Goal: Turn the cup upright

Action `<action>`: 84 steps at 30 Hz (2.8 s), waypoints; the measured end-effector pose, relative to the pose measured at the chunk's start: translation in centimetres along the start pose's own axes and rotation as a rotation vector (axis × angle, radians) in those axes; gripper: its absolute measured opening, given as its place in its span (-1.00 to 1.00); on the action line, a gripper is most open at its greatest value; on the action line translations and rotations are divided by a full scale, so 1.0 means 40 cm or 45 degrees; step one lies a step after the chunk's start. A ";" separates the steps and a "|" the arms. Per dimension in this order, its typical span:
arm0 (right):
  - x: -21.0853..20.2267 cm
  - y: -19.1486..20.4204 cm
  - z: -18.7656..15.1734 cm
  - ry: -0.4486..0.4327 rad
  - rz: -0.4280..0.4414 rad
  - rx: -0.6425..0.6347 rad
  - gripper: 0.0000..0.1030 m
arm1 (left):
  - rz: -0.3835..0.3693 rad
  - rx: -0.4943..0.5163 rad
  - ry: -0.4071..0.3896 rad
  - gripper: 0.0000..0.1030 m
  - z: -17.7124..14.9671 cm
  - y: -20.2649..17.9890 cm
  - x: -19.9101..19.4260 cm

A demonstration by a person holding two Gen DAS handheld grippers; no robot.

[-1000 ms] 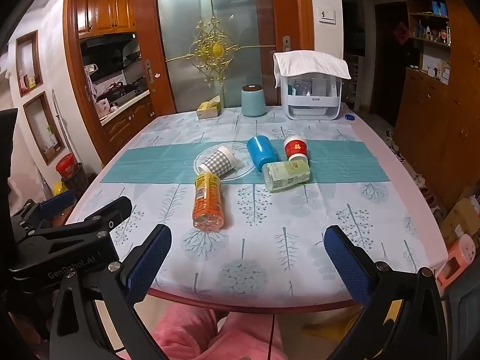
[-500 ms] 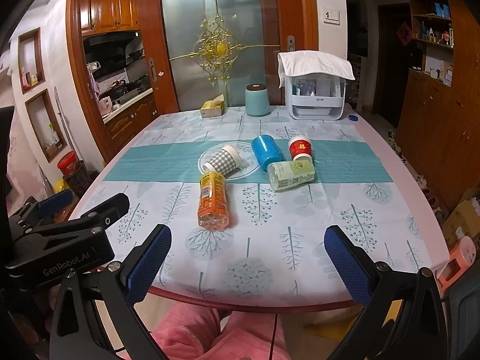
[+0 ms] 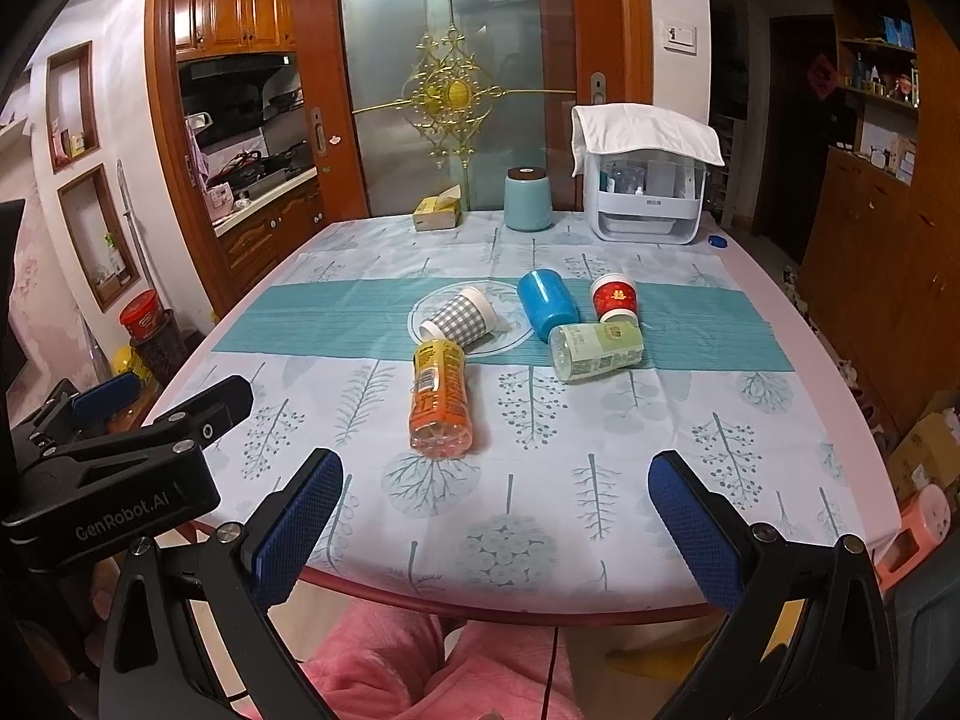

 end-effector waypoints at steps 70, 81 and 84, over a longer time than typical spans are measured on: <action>0.700 -0.514 0.470 0.359 -0.070 0.344 1.00 | -0.202 -0.034 0.619 0.99 0.404 -0.408 0.805; 1.000 -0.640 0.439 0.533 0.011 0.472 1.00 | -0.264 -0.137 0.981 0.95 0.300 -0.530 1.150; 1.022 -0.667 0.414 0.534 -0.007 0.497 1.00 | -0.238 -0.124 1.012 0.91 0.273 -0.551 1.193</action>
Point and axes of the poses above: each gripper's, at about its wrist camera, not at the fingertips, and x roughly the way its jaws point, y to its left, z to its top, the point moved 7 cm from there along x, roughly the way its jaws point, and after that the axes turned 4 degrees about -x, right-handed, at the moved point
